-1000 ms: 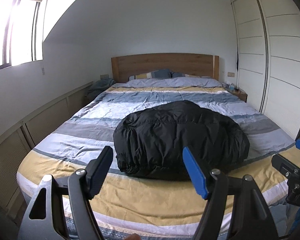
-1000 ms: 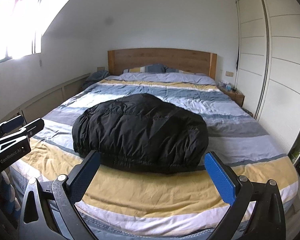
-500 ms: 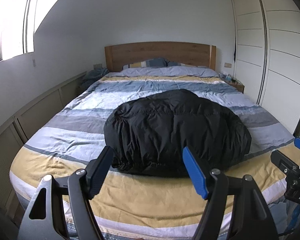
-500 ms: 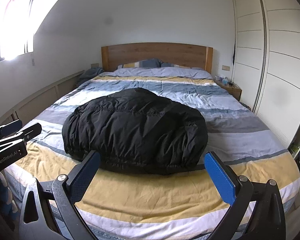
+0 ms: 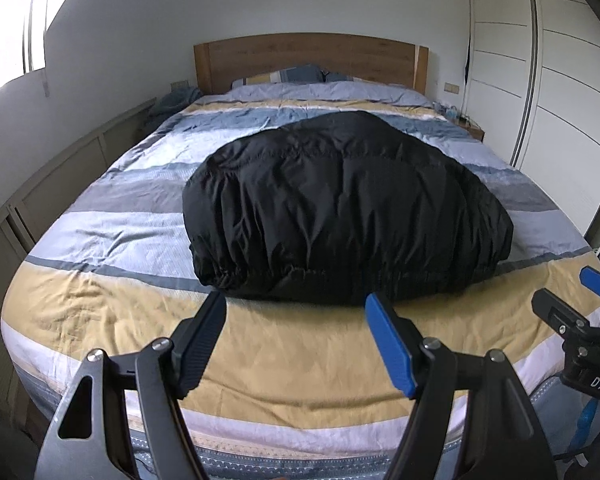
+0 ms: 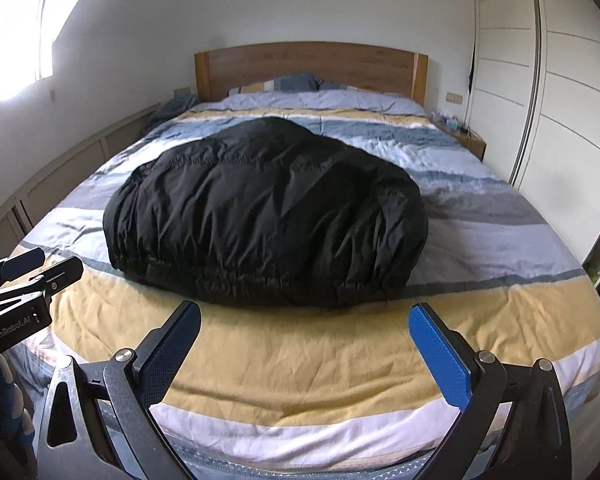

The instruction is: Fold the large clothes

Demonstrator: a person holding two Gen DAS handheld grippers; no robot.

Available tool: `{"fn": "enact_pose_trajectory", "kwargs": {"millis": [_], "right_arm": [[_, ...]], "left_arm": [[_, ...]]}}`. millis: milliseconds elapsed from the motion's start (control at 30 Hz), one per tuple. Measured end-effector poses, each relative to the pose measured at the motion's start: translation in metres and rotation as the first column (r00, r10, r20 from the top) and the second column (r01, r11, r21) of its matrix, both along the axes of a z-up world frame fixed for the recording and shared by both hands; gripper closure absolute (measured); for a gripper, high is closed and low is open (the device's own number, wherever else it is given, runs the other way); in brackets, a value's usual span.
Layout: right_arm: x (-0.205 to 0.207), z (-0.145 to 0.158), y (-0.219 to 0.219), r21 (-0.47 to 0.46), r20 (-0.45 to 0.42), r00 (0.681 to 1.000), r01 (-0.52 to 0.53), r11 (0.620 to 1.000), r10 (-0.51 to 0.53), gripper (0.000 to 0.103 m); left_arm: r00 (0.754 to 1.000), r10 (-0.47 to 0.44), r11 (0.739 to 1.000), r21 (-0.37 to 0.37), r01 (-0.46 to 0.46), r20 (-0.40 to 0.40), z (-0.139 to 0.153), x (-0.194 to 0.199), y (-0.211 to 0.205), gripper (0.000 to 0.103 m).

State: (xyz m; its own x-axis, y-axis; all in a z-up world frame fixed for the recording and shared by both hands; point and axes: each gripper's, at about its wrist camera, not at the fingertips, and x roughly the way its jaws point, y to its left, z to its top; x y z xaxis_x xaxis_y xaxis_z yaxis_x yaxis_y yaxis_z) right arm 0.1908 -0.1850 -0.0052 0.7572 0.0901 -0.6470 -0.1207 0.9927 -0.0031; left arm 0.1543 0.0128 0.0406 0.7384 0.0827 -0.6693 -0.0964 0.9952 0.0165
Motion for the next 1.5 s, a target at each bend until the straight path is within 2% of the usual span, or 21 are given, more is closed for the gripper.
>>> {"fn": "enact_pose_trajectory", "kwargs": {"millis": [800,1500], "right_arm": [[0.017,-0.020,-0.012,0.005,-0.044,0.999,0.028,1.000,-0.028,0.001],[0.022,-0.024,-0.011,-0.011,-0.049,0.998,0.034,0.999,-0.034,0.001]], "left_arm": [[0.999,-0.004,1.000,-0.031,0.002,-0.053,-0.022,0.017,0.006,0.032],[0.998,-0.023,0.999,-0.045,0.021,-0.058,-0.027,0.013,0.008,0.032]]}}
